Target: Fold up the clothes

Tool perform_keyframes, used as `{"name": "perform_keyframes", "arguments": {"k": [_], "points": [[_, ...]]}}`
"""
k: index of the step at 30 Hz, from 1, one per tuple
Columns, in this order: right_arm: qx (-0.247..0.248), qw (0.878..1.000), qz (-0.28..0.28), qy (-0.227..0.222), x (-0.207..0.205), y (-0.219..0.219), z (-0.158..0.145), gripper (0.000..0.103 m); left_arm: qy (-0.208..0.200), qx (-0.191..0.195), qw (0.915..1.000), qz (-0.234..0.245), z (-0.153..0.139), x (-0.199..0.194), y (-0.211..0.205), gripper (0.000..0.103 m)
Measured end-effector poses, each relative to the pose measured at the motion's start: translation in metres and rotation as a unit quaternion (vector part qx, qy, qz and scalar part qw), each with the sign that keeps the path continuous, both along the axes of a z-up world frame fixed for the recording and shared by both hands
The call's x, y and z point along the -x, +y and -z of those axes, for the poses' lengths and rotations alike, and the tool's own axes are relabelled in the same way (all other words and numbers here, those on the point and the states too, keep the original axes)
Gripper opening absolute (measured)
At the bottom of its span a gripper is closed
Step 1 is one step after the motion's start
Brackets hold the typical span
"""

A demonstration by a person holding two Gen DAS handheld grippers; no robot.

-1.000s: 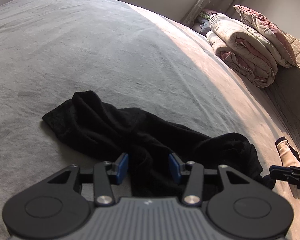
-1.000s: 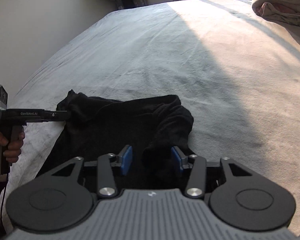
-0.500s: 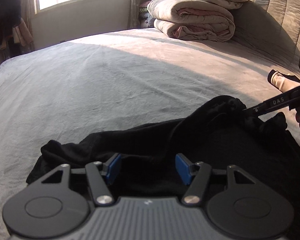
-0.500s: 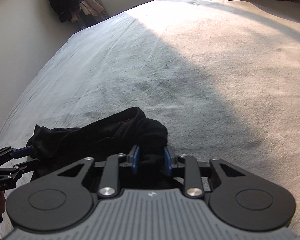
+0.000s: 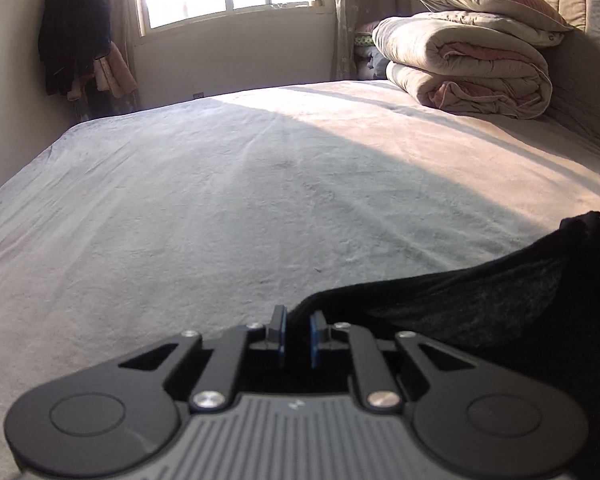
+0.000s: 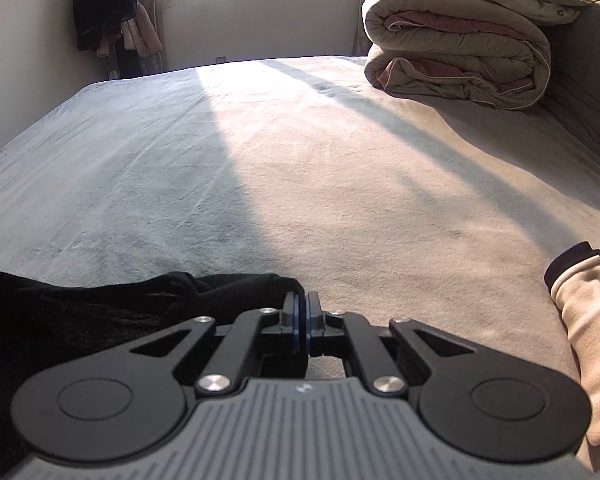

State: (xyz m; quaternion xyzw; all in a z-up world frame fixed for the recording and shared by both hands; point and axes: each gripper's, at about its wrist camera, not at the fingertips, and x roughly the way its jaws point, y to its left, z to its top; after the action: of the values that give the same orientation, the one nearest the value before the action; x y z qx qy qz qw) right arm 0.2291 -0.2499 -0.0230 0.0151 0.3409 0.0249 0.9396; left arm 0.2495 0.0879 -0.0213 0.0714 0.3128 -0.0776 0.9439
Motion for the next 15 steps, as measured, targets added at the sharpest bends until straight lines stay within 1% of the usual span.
{"name": "perform_keyframes", "arguments": {"k": [1, 4, 8, 11, 14, 15], "points": [[0.007, 1.000, 0.001, -0.006, -0.002, 0.002, 0.000, 0.003, -0.004, 0.003, 1.0000, -0.006, -0.002, -0.006, -0.001, 0.010], [0.027, 0.999, 0.003, -0.017, -0.008, 0.013, 0.004, 0.003, -0.016, -0.010, 0.9996, -0.022, -0.001, -0.023, -0.011, 0.009], [0.039, 0.999, -0.003, -0.018, -0.021, 0.020, 0.014, 0.003, -0.012, -0.015, 0.9986, -0.049, 0.012, -0.043, -0.018, 0.009], [0.034, 0.999, -0.005, -0.011, -0.029, 0.020, 0.024, 0.003, 0.008, 0.007, 0.9967, -0.080, 0.029, -0.054, -0.014, 0.010], [0.025, 1.000, -0.011, 0.001, -0.035, 0.017, 0.036, 0.004, 0.012, 0.011, 0.9958, -0.090, 0.044, -0.056, -0.016, 0.011], [0.015, 1.000, -0.013, 0.005, -0.035, 0.015, 0.039, 0.005, 0.004, 0.006, 0.9959, -0.091, 0.046, -0.053, -0.018, 0.014]]}}
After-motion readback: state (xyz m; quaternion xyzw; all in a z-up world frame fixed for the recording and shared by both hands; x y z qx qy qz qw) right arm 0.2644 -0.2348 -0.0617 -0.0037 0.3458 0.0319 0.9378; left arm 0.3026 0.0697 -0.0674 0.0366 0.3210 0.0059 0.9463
